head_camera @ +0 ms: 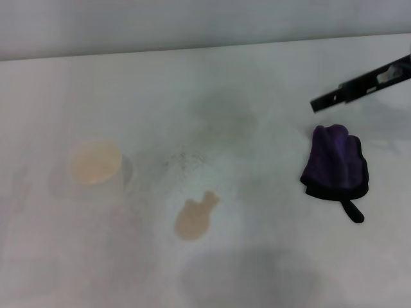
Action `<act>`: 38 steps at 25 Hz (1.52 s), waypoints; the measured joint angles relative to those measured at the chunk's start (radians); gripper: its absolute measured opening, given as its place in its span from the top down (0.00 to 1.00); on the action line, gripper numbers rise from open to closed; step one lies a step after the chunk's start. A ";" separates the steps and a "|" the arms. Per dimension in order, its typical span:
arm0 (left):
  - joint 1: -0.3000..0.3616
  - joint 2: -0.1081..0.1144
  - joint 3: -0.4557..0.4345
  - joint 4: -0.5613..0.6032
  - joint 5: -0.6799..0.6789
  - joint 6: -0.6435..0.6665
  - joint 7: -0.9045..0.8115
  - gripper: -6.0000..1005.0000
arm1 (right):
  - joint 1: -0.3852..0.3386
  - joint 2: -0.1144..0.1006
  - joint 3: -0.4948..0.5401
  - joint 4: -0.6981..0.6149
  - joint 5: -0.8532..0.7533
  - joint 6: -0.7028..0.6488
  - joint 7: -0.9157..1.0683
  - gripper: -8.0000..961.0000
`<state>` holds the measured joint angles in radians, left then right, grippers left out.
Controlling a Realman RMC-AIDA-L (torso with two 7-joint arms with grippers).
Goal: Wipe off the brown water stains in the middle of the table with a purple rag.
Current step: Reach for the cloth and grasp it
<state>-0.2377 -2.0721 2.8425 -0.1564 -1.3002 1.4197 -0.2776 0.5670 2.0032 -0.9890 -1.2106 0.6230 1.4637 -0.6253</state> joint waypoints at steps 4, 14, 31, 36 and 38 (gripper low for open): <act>-0.014 0.001 0.000 -0.003 -0.001 0.000 0.001 0.11 | 0.024 0.009 -0.121 -0.025 -0.116 0.036 0.109 0.20; -0.042 0.000 0.001 -0.014 -0.015 -0.009 0.019 0.11 | 0.073 0.012 -0.348 -0.003 -0.270 0.031 0.313 0.21; -0.068 -0.002 0.002 -0.007 -0.015 -0.037 0.040 0.11 | 0.162 0.012 -0.421 0.232 -0.322 -0.042 0.355 0.23; -0.075 -0.001 0.002 -0.012 -0.011 -0.039 0.040 0.11 | 0.164 0.012 -0.441 0.236 -0.324 -0.042 0.362 0.23; -0.076 0.000 0.002 -0.013 -0.009 -0.039 0.040 0.11 | 0.164 0.012 -0.450 0.238 -0.326 -0.037 0.363 0.23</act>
<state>-0.3135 -2.0724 2.8440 -0.1693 -1.3089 1.3807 -0.2372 0.7312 2.0156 -1.4391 -0.9730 0.2975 1.4268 -0.2623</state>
